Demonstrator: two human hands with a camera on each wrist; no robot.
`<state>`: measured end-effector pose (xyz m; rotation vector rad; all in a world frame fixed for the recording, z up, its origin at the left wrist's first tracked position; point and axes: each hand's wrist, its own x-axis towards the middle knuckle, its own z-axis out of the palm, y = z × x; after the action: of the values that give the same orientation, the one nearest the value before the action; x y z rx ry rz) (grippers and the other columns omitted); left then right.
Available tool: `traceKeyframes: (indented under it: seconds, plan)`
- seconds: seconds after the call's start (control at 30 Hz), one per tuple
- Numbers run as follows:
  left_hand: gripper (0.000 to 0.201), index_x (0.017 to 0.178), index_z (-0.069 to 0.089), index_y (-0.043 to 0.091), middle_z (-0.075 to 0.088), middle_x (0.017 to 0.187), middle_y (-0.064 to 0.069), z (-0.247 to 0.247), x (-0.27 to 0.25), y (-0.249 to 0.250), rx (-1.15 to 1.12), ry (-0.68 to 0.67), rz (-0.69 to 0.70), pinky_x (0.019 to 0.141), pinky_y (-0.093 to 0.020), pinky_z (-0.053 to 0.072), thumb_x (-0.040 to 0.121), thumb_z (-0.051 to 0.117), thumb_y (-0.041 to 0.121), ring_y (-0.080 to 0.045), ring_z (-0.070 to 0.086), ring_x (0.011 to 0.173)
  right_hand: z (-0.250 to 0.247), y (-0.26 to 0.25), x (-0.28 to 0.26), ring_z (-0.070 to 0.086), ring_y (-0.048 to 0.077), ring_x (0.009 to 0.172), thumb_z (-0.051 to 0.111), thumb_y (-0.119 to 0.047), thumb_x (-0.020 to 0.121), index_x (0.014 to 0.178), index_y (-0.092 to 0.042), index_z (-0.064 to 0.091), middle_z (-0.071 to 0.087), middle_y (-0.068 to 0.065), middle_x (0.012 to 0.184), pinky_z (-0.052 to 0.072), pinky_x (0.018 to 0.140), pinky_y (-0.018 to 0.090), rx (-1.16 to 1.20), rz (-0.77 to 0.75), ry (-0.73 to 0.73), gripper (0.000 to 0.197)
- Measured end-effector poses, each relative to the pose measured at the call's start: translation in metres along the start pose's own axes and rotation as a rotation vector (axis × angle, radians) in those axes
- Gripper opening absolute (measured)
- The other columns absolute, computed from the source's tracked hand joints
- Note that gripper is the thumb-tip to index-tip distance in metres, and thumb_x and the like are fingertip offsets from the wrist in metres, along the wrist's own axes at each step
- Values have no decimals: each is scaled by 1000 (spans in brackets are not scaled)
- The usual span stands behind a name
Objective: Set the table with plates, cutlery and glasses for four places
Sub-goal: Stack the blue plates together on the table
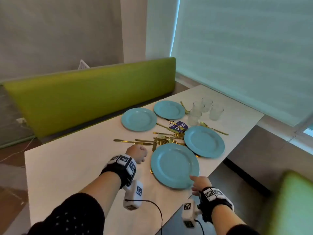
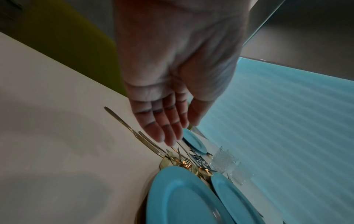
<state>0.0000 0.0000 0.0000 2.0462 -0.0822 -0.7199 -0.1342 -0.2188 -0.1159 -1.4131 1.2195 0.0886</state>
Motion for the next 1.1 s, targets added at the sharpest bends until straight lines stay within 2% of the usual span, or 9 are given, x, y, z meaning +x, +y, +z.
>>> traceKeyframes:
  seconds: [0.1, 0.33, 0.43, 0.5, 0.6, 0.73, 0.87, 1.03, 1.1]
  plan:
    - [10, 87, 49, 13, 52, 81, -3, -2, 4, -1, -123, 6, -29, 49, -17, 38, 92, 42, 8, -15, 47, 60, 2, -6, -3, 56, 30, 68, 64, -20, 86, 91, 0, 52, 54, 13, 68, 51, 68, 41, 52, 44, 64, 24]
    - [17, 75, 51, 16, 58, 89, -8, 4, 11, -12, -129, -6, -53, 56, -23, 43, 90, 49, 9, -18, 53, 66, 12, -13, -19, 44, 21, 52, 47, -18, 97, 115, 3, 52, 48, 13, 65, 47, 47, 33, 315, 79, 63, 28]
    - [13, 78, 51, 17, 60, 92, -8, 8, 16, -13, -111, 4, -57, 58, -24, 45, 89, 51, 11, -20, 56, 71, 9, -25, -32, 54, 30, 66, 40, -9, 100, 126, 10, 45, 60, 25, 91, 50, 62, 43, 385, 4, 27, 32]
    - [11, 79, 50, 16, 59, 92, -8, 10, 20, -11, -98, 5, -60, 59, -26, 46, 90, 53, 12, -21, 57, 74, 3, -33, -42, 56, 36, 78, 37, -3, 99, 128, 12, 41, 56, 33, 115, 52, 68, 47, 374, -23, 19, 33]
    - [16, 76, 47, 15, 56, 82, -7, 15, 21, -3, -50, 30, -53, 68, -31, 50, 91, 52, 17, -24, 57, 77, -13, -40, -49, 58, 34, 72, 38, -6, 99, 126, 10, 43, 56, 31, 111, 54, 43, 36, 415, -40, 44, 32]
    - [29, 91, 57, 7, 57, 75, -7, 29, 26, 19, -44, 33, -36, 83, -38, 55, 95, 46, 33, -27, 60, 75, -42, -57, -49, 59, 34, 76, 39, -10, 100, 128, 9, 43, 60, 23, 98, 51, 56, 44, 464, -90, 52, 34]
    - [51, 103, 59, 3, 64, 94, -15, 45, 39, 49, -227, -59, -44, 75, -37, 57, 97, 35, 47, -27, 65, 76, -66, -85, -42, 61, 28, 73, 43, -14, 99, 125, 5, 47, 61, 13, 87, 57, 56, 41, 483, -145, 16, 32]
    - [72, 120, 59, 7, 63, 123, -15, 69, 76, 74, -382, -9, 6, 98, -48, 48, 89, 28, 64, -32, 62, 110, -83, -119, -14, 61, 24, 73, 46, -16, 98, 120, 0, 50, 62, 12, 89, 55, 43, 29, 467, -199, -31, 28]
    - [62, 122, 58, 3, 59, 128, -18, 75, 88, 87, -405, 57, 41, 102, -48, 45, 97, 27, 51, -34, 59, 114, -88, -131, 1, 60, 24, 72, 47, -18, 98, 116, -2, 52, 62, 12, 87, 55, 51, 33, 449, -209, -54, 24]
